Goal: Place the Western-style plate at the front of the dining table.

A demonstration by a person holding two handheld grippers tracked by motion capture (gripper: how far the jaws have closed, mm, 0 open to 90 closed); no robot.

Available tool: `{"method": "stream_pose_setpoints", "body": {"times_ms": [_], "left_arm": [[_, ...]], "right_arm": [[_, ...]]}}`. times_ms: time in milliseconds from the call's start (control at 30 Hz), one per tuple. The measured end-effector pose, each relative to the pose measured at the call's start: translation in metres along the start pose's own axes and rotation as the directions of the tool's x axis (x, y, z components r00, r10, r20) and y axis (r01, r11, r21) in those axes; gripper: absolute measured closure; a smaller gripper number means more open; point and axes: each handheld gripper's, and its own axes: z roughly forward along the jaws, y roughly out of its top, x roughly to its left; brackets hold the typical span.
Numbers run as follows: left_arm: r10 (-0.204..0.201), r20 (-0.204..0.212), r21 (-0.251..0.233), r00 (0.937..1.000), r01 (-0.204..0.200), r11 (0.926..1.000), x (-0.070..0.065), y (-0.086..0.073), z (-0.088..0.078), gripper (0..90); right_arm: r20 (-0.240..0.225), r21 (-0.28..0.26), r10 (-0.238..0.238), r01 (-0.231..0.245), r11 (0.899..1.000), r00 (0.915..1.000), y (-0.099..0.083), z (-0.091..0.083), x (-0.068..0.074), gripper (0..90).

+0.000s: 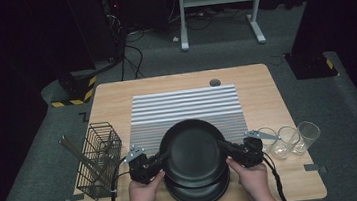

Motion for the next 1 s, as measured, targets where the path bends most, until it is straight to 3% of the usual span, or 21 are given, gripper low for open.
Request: {"method": "stream_pose_setpoints", "body": {"times_ms": [433, 1000], "left_arm": [[0.023, 0.019, -0.060, 0.9995, -0.022, 0.9980, -0.008, 0.006, -0.006, 75.2], [0.066, 0.026, -0.114, 0.9975, -0.062, 0.9915, -0.024, 0.015, -0.003, 75.5]], "right_arm": [[-0.017, -0.045, -0.027, 0.026, 0.999, 0.9995, 0.004, -0.009, 0.003, 79.0], [0.000, -0.118, -0.053, 0.053, 0.992, 0.9986, 0.012, -0.025, 0.004, 78.4]]}}
